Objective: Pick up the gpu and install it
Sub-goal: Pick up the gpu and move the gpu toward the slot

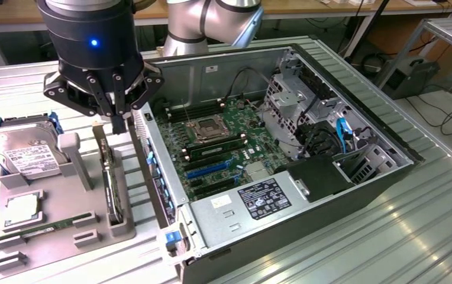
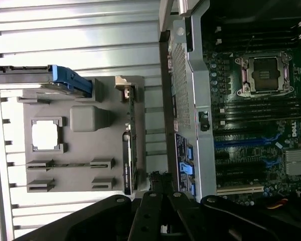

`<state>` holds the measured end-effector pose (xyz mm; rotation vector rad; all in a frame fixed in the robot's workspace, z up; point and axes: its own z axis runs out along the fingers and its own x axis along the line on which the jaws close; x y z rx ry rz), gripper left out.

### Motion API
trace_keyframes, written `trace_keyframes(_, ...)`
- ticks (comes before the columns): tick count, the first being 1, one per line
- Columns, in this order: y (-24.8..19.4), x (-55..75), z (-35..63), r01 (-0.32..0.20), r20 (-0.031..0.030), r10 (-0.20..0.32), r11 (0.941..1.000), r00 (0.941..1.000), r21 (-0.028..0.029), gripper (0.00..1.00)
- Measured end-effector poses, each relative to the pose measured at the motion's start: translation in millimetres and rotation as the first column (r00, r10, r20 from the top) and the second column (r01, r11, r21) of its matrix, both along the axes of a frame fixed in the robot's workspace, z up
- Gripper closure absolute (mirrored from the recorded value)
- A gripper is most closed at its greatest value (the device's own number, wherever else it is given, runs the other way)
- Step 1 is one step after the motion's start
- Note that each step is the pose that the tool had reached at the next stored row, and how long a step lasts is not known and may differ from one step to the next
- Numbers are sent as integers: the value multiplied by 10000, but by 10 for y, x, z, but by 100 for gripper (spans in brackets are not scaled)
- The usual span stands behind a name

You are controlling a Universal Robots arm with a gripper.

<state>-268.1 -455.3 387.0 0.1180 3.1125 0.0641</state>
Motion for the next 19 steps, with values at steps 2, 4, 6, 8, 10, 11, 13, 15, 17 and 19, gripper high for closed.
trace_keyframes(2,-22,-2,-1,0,0,0,10000,10000,0,89)
trace_keyframes(4,-50,-4,-1,0,0,0,10000,10000,0,89)
trace_keyframes(6,-72,-5,-2,0,0,0,10000,10000,0,89)
trace_keyframes(8,-96,-6,-2,0,-1,0,10000,10000,-1,89)
trace_keyframes(10,-118,-7,-2,0,0,0,10000,10000,0,89)
trace_keyframes(11,-125,-7,-3,0,0,0,10000,10000,0,89)
trace_keyframes(13,-127,-7,-3,0,1,0,10000,10000,1,89)
trace_keyframes(15,-127,-7,-3,0,0,0,10000,10000,0,89)
trace_keyframes(17,-127,-7,-2,0,0,0,10000,10000,0,89)
trace_keyframes(19,-127,-7,-3,0,0,0,10000,10000,0,89)
